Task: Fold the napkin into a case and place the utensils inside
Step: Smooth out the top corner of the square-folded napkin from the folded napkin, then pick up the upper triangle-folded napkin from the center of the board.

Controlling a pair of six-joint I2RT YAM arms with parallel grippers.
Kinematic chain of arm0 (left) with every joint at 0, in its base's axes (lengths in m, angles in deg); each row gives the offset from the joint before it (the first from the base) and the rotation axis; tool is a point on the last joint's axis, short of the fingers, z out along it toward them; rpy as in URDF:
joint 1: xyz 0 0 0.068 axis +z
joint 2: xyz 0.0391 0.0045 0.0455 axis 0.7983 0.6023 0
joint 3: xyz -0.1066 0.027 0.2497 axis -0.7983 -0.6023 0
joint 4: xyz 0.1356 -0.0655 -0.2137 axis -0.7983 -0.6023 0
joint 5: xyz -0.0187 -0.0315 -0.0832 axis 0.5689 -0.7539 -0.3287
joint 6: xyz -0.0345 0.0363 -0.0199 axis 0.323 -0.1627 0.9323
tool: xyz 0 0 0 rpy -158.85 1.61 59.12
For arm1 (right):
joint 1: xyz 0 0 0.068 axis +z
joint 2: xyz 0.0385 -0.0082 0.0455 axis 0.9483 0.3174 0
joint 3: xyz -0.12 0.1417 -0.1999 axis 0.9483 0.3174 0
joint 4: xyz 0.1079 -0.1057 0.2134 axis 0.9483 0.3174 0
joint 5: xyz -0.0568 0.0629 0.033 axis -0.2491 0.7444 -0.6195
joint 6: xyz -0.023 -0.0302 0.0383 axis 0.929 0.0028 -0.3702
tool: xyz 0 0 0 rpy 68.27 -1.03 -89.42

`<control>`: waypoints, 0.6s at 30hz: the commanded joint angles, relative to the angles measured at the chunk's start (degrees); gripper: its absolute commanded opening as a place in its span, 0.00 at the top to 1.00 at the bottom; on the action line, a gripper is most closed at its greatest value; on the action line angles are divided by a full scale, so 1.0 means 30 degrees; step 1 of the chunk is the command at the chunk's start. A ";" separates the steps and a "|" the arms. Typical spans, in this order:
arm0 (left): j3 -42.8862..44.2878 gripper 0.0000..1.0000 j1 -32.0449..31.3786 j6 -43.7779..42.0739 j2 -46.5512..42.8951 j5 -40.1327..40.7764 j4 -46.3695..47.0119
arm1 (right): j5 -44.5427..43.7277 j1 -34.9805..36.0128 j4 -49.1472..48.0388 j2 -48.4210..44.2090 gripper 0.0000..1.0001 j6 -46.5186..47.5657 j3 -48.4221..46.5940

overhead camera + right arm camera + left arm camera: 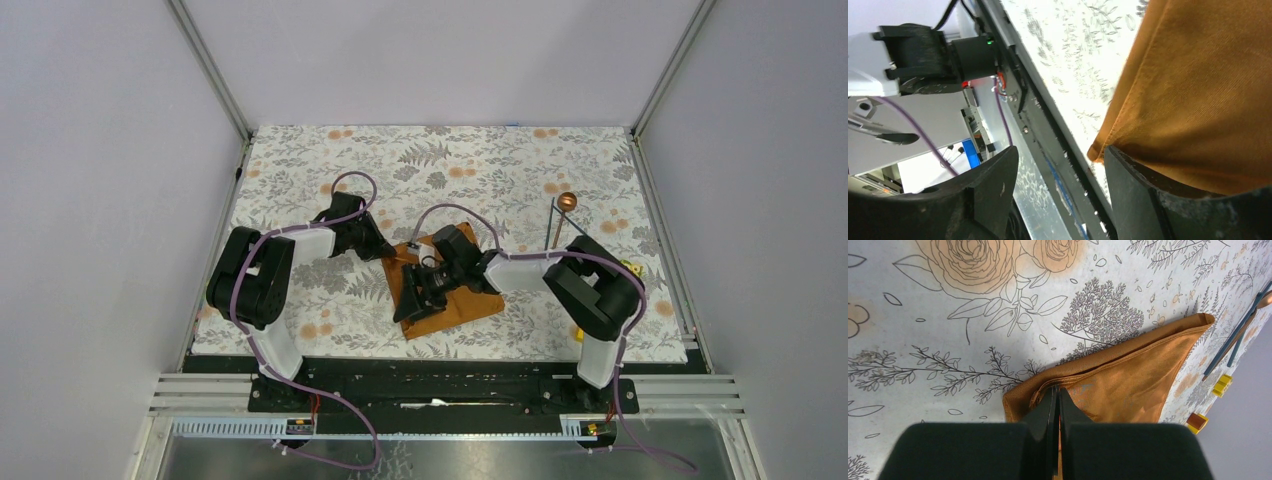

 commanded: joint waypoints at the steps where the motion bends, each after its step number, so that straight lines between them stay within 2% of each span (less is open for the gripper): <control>1: 0.0404 1.00 0.0209 -0.0491 0.0213 0.0719 -0.0423 | 0.0073 0.0717 -0.1932 0.1950 0.30 -0.0567 -0.0040; 4: 0.0657 1.00 0.0225 -0.0560 0.0222 0.0693 -0.0582 | -0.0221 0.0766 -0.1135 0.1920 0.30 0.0232 0.0049; 7: 0.0895 1.00 0.0298 -0.0606 -0.0001 0.0623 -0.0787 | -0.2344 0.0813 0.2983 0.0233 0.28 0.2767 -0.1091; 12: 0.1659 1.00 0.0560 -0.0836 -0.0870 -0.0419 -0.1465 | -0.7479 0.1495 0.9940 -0.2915 0.24 0.5895 -0.3299; 15: 0.2081 0.89 0.1076 -0.0863 -0.1705 -0.1845 -0.1933 | -1.1954 0.2748 1.2833 -0.3821 0.23 0.6561 -0.4497; 18: 0.2440 0.73 0.1711 -0.1210 -0.3108 -0.2671 -0.2803 | -1.7136 0.4165 1.4614 -0.2845 0.23 0.5219 -0.6099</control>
